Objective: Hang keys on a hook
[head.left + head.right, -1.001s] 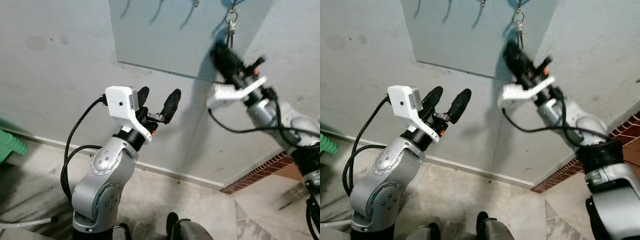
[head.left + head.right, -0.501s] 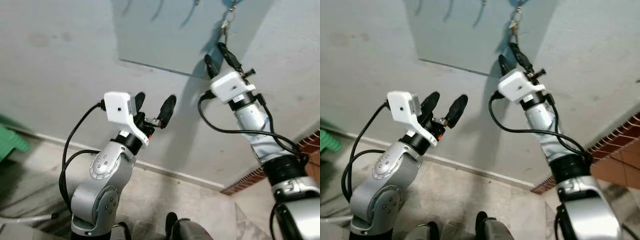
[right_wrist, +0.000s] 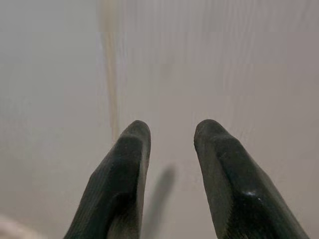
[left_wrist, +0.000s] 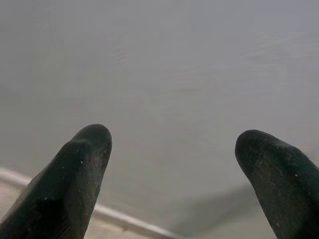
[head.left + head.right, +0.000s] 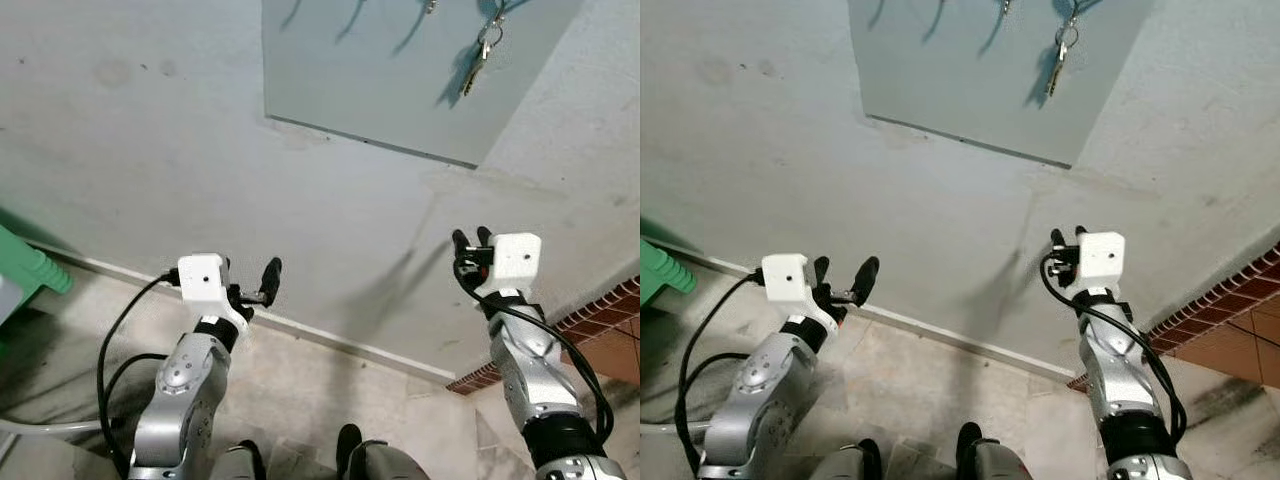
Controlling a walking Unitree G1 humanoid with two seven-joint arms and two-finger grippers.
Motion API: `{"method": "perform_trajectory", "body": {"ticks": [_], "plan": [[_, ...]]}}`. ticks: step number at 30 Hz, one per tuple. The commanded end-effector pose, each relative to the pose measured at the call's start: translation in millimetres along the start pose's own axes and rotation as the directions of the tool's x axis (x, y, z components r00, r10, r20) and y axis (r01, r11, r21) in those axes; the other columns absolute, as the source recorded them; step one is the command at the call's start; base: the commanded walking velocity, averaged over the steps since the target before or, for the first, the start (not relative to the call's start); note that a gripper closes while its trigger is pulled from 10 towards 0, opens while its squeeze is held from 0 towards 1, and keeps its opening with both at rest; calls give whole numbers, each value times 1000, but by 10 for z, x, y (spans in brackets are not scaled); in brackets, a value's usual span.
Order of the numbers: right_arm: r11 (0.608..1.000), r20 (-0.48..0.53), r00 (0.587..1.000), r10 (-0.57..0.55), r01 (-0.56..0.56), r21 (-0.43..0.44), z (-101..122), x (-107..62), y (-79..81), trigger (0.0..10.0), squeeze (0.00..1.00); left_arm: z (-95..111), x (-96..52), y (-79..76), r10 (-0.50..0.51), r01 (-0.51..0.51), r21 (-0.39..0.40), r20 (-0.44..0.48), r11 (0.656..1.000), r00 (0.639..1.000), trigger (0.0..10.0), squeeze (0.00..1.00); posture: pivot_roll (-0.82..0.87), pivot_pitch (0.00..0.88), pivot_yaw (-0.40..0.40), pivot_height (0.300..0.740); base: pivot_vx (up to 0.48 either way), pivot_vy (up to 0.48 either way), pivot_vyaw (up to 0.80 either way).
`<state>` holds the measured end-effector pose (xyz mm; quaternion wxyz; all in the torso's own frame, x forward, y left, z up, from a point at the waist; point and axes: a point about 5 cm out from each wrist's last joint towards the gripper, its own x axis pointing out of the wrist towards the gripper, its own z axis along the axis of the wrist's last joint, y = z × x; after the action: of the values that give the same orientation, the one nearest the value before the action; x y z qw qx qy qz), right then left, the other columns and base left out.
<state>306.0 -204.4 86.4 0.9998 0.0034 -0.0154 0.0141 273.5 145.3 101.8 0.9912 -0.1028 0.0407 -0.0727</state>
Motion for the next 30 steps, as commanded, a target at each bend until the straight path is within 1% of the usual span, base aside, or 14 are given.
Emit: {"method": "perform_trajectory", "body": {"ticks": [1, 4, 5, 7, 9, 10, 12, 13, 15, 19, 22, 25, 26, 30], "plan": [[999, -60, 998, -15, 17, 45, -125, -115, -53, 10000, 0, -127, -40, 73, 43, -43, -10, -21, 999, 999, 10000, 0, 11, 197, -46, 740, 0, 0, 0], [998, -116, 993, -32, 38, 53, -279, -251, -101, 10000, 0, -278, -87, 121, 61, -62, -11, -44, 998, 997, 10000, 0, 11, 190, -45, 740, 0, 0, 0], [998, -123, 992, -33, 40, 57, -293, -263, -104, 10000, 0, -292, -89, 128, 63, -63, -11, -42, 998, 997, 10000, 0, 10, 186, -44, 740, 0, 0, 0], [998, -152, 987, -41, 48, 42, -379, -337, -118, 10000, 0, -388, -127, 173, 88, -90, -29, -72, 995, 993, 10000, 0, 9, 179, -41, 740, 0, 0, 0], [998, -169, 985, -33, 42, 51, -444, -397, -110, 10000, 0, -458, -161, 199, 103, -106, -31, -85, 994, 991, 10000, 0, 8, 173, -40, 740, 0, 0, 0], [998, -195, 980, -32, 40, 40, -521, -459, -109, 10000, 0, -535, -196, 215, 114, -118, -25, -110, 993, 987, 10000, 0, 7, 162, -39, 740, 0, 0, 0], [998, -228, 973, -37, 48, 41, -606, -542, -108, 10000, 0, -586, -227, 209, 114, -116, -19, -112, 993, 987, 10000, 0, 7, 155, -37, 740, 0, 0, 0], [998, -228, 973, -37, 48, 41, -606, -542, -108, 10000, 0, -586, -227, 209, 114, -116, -19, -112, 993, 987, 10000, 0, 7, 155, -37, 740, 0, 0, 0], [999, -244, 969, -25, 34, 33, -656, -615, -70, 10000, 0, -620, -245, 197, 109, -114, -42, -104, 993, 989, 10000, 0, 6, 138, -36, 740, 0, 0, 0], [999, -251, 968, -14, 23, 33, -681, -662, -23, 10000, 0, -665, -269, 182, 100, -105, -47, -97, 993, 990, 10000, 0, 0, 121, -35, 740, 0, 0, 0], [1000, -254, 967, 2, 3, 19, -694, -684, 23, 10000, 0, -691, -279, 163, 89, -94, -50, -91, 994, 992, 10000, 0, -1, 108, -37, 740, 0, 0, 800], [999, -256, 967, 1, 9, 37, -704, -691, 50, 10000, 0, -700, -278, 165, 92, -97, -52, -84, 994, 992, 10000, 0, -1, 100, -37, 740, 0, 0, 800], [1000, -254, 967, 12, -7, 21, -700, -685, 72, 10000, 0, -704, -276, 173, 98, -103, -55, -81, 993, 992, 10000, 0, -3, 96, -36, 740, 0, 0, 800], [1000, -245, 969, 21, -15, 28, -683, -660, 112, 10000, 0, -706, -261, 183, 105, -109, -60, -75, 992, 992, 10000, 0, -4, 93, -36, 740, 0, 0, 800]]}}
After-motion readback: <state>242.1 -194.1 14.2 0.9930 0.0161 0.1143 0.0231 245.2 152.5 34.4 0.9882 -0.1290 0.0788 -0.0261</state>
